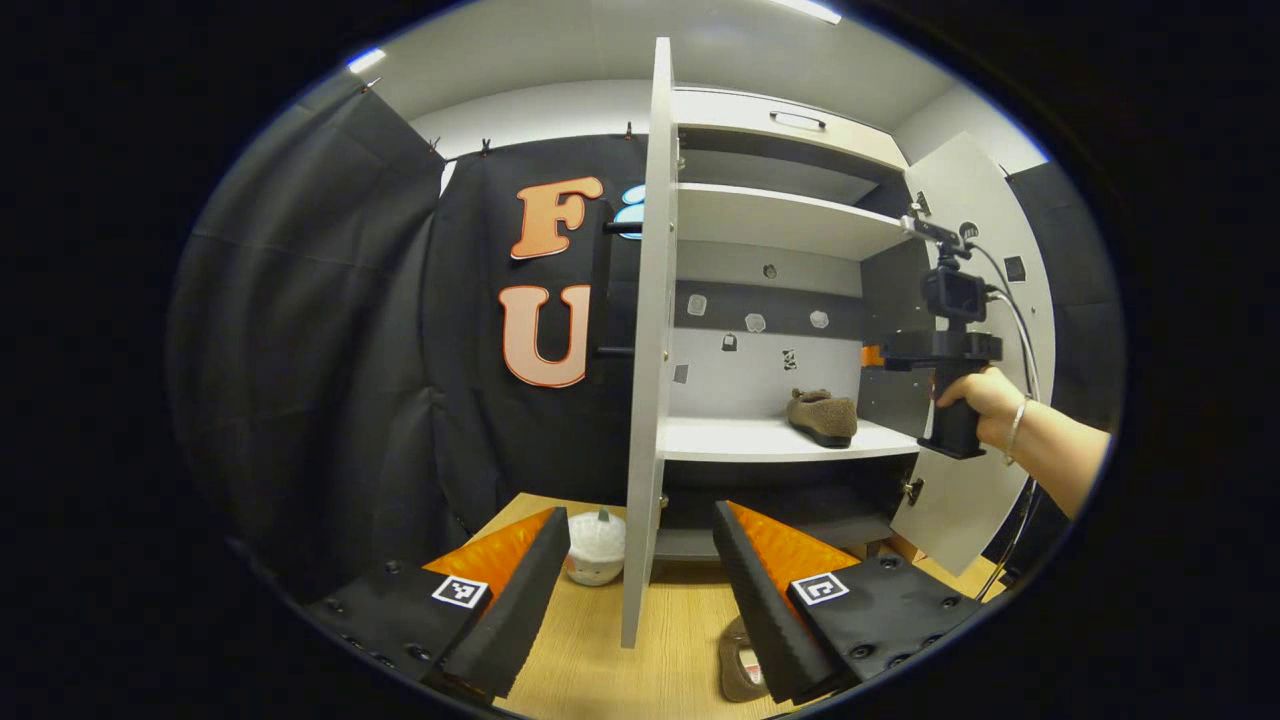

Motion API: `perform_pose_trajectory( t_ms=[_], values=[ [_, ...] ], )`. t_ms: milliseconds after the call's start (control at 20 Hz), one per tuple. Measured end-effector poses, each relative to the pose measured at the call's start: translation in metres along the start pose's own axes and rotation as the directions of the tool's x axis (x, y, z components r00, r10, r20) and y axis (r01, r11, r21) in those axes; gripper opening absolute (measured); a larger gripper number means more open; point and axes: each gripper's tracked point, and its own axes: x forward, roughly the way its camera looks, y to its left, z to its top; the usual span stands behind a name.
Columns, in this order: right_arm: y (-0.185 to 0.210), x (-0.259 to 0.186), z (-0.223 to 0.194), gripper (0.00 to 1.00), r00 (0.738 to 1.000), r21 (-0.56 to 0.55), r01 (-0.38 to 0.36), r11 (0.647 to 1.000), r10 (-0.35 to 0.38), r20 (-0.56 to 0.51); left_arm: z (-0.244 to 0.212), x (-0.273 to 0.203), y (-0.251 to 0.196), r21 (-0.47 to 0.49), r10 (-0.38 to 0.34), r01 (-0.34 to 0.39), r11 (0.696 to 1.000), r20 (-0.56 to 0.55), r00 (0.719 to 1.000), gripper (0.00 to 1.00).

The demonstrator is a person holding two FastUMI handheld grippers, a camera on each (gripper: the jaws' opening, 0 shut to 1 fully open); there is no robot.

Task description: Grab one shoe with the right hand and put it into the shoe cabinet, grab the other shoe with the left hand and put it into the shoe cabinet; then close the right door with the right hand and the left door with the left hand.

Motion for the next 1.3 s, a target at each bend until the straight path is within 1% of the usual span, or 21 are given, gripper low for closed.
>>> perform_pose_trajectory(
  t_ms=[50,100,200,250,300,350,400,500,600,750,950,1100,1200,1300],
  values=[
    [-0.002,-0.016,-0.004,0.78,1.000,-0.010,-0.011,1.000,0.011,-0.002,-0.004,0.000,-0.003,0.005,-0.006,0.006,1.000,-0.004,1.000,0.95],
    [-0.004,-0.030,-0.008,0.82,1.000,-0.017,-0.023,1.000,0.023,-0.006,-0.008,0.001,-0.006,0.010,-0.010,0.011,1.000,-0.011,1.000,0.94],
    [-0.010,-0.056,-0.016,0.89,1.000,-0.024,-0.029,0.999,0.029,-0.004,-0.019,0.001,-0.013,0.015,-0.020,0.020,1.000,-0.031,0.999,0.95],
    [-0.013,-0.068,-0.022,0.97,1.000,-0.022,-0.029,0.999,0.029,-0.005,-0.025,0.002,-0.018,0.011,-0.033,0.033,0.999,-0.043,0.999,0.95],
    [-0.015,-0.080,-0.027,0.92,0.999,-0.020,-0.035,0.999,0.035,-0.010,-0.032,0.003,-0.025,0.006,-0.048,0.049,0.999,-0.057,0.997,0.94],
    [-0.017,-0.092,-0.033,0.97,0.999,-0.017,-0.040,0.999,0.040,-0.013,-0.040,0.004,-0.031,0.007,-0.064,0.064,0.998,-0.070,0.995,0.95],
    [-0.020,-0.104,-0.038,0.92,0.999,-0.019,-0.041,0.999,0.041,-0.018,-0.049,0.006,-0.038,0.011,-0.073,0.074,0.997,-0.084,0.994,0.95],
    [-0.028,-0.123,-0.045,0.92,0.999,-0.041,-0.043,0.998,0.043,-0.016,-0.073,0.010,-0.052,0.024,-0.095,0.099,0.995,-0.125,0.988,0.94],
    [-0.039,-0.137,-0.052,0.92,0.999,-0.059,-0.030,0.998,0.029,-0.016,-0.096,0.014,-0.072,0.031,-0.134,0.141,0.990,-0.165,0.977,0.95],
    [-0.053,-0.154,-0.060,0.92,1.000,-0.040,-0.010,0.999,0.009,-0.027,-0.140,0.023,-0.091,0.033,-0.165,0.178,0.983,-0.246,0.955,0.95],
    [-0.071,-0.171,-0.063,0.92,0.999,-0.024,0.010,1.000,-0.011,-0.032,-0.206,0.027,-0.105,0.014,-0.192,0.213,0.977,-0.373,0.908,0.95],
    [-0.085,-0.179,-0.065,0.92,0.999,-0.030,0.027,0.999,-0.028,-0.034,-0.254,0.038,-0.109,0.046,-0.195,0.241,0.969,-0.450,0.872,0.95],
    [-0.093,-0.183,-0.069,0.92,0.998,-0.028,0.036,0.999,-0.037,-0.044,-0.283,0.041,-0.108,0.063,-0.187,0.253,0.965,-0.510,0.840,0.95],
    [-0.100,-0.188,-0.072,0.92,0.998,-0.022,0.043,0.999,-0.044,-0.053,-0.306,0.045,-0.109,0.046,-0.189,0.258,0.965,-0.560,0.807,0.95]
  ],
)
